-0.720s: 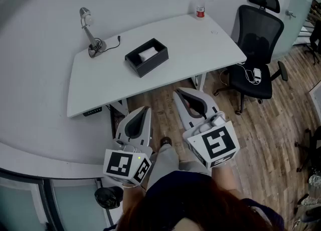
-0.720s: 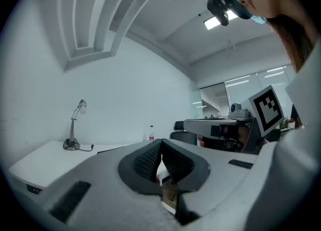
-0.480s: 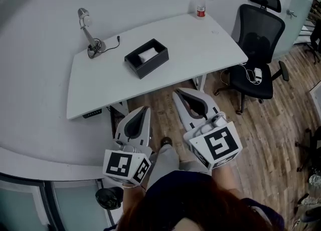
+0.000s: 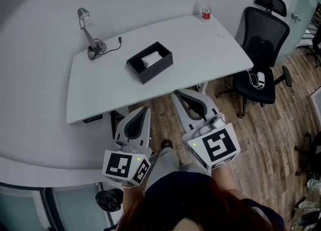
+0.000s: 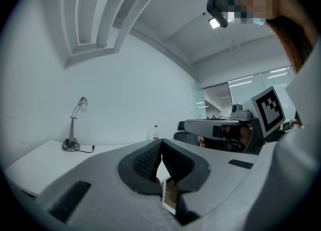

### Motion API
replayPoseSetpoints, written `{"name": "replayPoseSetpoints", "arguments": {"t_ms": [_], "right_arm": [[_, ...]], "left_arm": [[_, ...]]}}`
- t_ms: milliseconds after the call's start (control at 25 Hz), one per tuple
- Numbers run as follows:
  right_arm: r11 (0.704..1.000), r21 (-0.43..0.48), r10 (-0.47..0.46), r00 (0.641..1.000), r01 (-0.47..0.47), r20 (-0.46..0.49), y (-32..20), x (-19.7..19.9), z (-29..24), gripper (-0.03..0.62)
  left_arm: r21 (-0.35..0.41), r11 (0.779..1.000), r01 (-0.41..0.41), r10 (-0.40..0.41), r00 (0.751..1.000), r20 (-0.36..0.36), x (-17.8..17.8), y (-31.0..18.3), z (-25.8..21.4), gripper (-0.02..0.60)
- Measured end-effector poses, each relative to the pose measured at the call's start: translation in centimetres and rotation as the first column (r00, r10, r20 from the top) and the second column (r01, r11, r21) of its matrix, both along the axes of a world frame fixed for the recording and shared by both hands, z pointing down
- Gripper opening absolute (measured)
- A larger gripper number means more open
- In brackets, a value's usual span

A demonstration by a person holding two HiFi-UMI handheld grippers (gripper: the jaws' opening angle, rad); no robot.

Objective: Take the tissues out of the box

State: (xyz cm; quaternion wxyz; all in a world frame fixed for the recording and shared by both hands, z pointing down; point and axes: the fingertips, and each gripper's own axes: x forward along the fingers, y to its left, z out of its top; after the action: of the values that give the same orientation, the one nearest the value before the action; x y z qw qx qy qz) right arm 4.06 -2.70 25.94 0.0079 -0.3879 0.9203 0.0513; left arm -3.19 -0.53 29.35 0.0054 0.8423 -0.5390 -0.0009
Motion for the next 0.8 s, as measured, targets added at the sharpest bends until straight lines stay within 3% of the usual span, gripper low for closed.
{"name": "replayPoseSetpoints", "arguments": {"t_ms": [800], "right_arm": [[0.999, -0.043, -0.009, 0.997, 0.006, -0.081, -7.9, -3.8, 1.4, 0.018]], "left_arm": [[-0.031, 1.0, 0.002, -0.003, 1.0, -0.023, -3.4, -7.3, 0.8, 0.021]]}}
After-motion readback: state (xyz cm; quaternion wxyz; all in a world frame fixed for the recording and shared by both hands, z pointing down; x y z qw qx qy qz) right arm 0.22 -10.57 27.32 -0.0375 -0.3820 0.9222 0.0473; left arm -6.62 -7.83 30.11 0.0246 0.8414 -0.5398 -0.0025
